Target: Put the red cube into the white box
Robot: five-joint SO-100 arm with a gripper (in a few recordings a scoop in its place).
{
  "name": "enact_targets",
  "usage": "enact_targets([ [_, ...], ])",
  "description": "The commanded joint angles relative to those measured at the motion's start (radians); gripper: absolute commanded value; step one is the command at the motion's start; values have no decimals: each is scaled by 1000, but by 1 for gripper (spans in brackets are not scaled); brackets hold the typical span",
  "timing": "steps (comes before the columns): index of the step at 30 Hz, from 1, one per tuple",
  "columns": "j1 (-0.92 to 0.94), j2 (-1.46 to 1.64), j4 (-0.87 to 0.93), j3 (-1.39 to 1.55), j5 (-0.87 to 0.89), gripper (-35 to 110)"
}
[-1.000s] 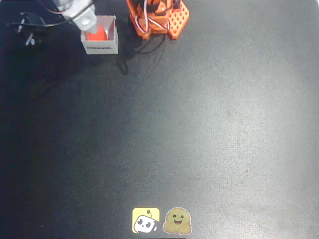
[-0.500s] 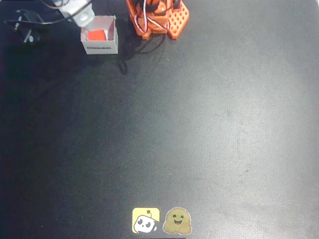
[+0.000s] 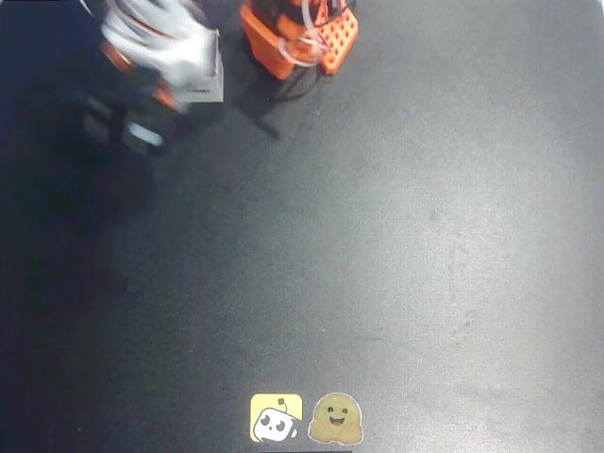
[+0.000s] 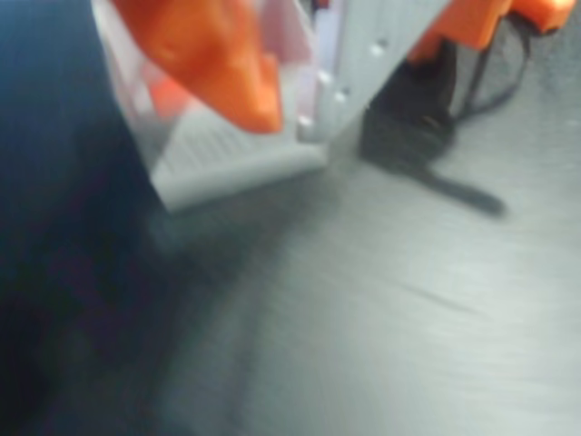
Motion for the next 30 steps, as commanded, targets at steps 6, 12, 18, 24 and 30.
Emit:
enact_targets([
  [6,-374,-32,-55,-5,38,0],
  [12,-566,15,-221,144,179,0],
  [18,-609,84,-388,337,199,0],
  [24,-611,293,-505,603,201,0],
  [30,-603,525,-523,799,201,0],
])
